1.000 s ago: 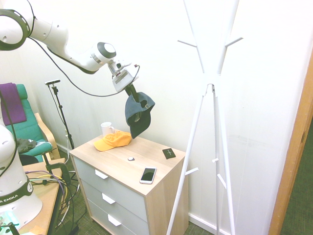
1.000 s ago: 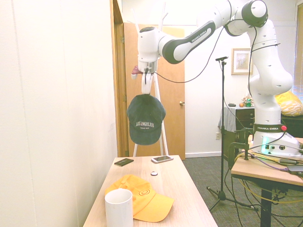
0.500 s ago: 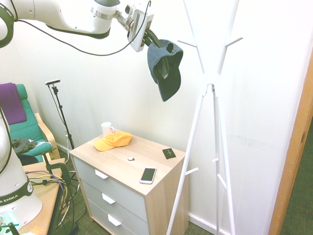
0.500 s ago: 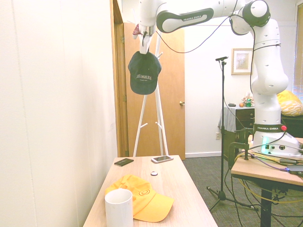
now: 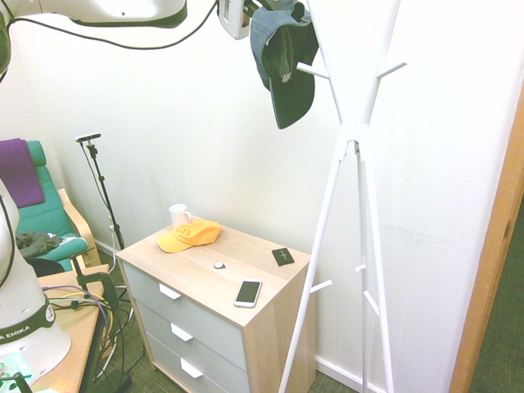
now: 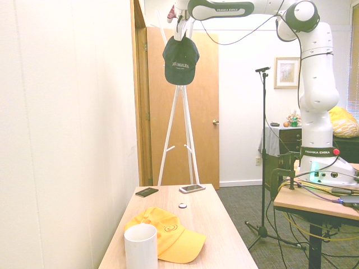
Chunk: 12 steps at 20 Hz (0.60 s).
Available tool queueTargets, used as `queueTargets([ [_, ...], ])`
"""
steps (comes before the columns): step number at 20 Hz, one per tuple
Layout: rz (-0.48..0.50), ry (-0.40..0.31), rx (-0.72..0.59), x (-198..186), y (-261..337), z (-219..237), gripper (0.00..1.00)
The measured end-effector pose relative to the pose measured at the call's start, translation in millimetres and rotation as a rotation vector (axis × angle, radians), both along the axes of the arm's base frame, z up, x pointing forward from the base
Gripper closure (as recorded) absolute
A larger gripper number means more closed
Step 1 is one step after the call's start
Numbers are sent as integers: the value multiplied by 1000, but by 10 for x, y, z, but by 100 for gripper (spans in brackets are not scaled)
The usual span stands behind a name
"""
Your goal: Hang the cap
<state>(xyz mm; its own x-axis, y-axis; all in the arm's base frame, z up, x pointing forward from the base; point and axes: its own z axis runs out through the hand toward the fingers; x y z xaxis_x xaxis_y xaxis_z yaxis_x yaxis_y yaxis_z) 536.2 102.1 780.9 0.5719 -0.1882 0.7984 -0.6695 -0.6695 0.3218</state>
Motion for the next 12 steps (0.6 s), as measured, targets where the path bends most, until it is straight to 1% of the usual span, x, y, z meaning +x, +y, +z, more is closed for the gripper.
queueTargets([
  [2,-15,6,2,9,-195,-71,100],
  [6,-24,51,5,-3,-432,-398,100],
  [7,-26,61,12,-14,-473,-498,0],
  [12,-38,98,24,-86,-522,-944,0],
])
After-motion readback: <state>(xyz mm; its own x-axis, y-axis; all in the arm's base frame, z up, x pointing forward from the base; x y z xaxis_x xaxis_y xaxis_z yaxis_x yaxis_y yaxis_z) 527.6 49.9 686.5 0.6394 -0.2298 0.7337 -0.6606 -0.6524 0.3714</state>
